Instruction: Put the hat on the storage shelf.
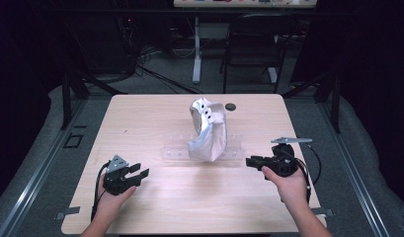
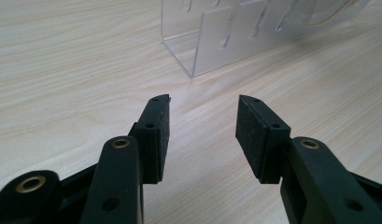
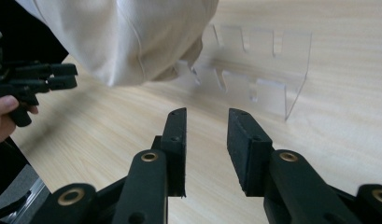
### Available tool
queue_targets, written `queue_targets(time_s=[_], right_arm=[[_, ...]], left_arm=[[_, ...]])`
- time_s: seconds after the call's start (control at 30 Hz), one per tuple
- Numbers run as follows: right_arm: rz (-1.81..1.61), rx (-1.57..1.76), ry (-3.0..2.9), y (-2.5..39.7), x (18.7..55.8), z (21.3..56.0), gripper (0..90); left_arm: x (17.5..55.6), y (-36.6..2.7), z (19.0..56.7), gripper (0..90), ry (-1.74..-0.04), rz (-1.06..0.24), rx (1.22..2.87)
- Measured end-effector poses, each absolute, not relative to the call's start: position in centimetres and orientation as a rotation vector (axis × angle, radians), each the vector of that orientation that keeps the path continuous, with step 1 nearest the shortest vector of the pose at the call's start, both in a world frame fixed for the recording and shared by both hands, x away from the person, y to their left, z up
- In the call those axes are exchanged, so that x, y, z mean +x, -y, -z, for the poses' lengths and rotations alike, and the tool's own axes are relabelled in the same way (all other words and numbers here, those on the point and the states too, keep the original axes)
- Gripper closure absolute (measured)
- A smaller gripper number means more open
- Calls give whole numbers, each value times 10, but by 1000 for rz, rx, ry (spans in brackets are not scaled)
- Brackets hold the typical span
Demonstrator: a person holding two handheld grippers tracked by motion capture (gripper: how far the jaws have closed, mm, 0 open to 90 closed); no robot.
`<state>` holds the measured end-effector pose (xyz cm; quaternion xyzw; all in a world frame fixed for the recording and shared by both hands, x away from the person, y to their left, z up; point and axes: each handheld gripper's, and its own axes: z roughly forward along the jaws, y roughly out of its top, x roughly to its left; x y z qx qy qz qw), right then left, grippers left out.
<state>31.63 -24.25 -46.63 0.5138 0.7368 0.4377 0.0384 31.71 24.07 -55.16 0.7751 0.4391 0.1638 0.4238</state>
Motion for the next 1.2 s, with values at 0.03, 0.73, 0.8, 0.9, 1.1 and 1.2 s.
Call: queue_targets(time_s=[0.03,0.73,0.8,0.9,1.1,1.2], right_arm=[[-1346,1591,-2256,243,313,476,687],[-1271,1635,-2070,265,280,542,680],[-1275,1628,-2060,265,279,544,678],[-1288,1633,-2044,263,276,552,665],[-1293,1597,-1942,268,268,558,669],[-1278,1605,-1931,272,267,562,669]], left_arm=[[317,-241,552,551,-1100,-411,1936],[318,-240,555,548,-1106,-406,1945],[318,-239,555,548,-1108,-404,1942],[318,-239,556,539,-1108,-393,1938],[318,-234,557,531,-1096,-369,1929],[318,-233,557,529,-1087,-371,1939]])
